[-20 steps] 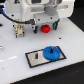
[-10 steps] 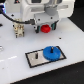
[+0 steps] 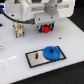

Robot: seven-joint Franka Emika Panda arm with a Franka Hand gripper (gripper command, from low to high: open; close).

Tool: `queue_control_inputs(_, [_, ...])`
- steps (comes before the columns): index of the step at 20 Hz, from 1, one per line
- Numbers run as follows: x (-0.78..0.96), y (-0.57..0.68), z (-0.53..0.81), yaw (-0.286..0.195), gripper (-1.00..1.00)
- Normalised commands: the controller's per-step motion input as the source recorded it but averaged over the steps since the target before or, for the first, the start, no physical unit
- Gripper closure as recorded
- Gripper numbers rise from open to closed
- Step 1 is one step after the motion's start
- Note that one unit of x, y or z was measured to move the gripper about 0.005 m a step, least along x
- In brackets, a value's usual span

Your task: Insert the blue gear onto the right peg, followed by the red gear

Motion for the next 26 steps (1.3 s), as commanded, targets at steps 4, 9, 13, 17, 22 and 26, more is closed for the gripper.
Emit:
queue_control_inputs(4, [0.41,-0.04,0.57,0.000,1.00])
queue_control_inputs(9, [0.66,-0.14,0.50,0.000,1.00])
queue_control_inputs(13, [0.73,-0.10,0.45,0.000,1.00])
queue_control_inputs(17, [0.74,-0.03,0.39,0.000,1.00])
queue_control_inputs(22, [0.78,-0.09,0.30,0.000,1.00])
queue_control_inputs(26, [0.80,-0.14,0.25,0.000,1.00])
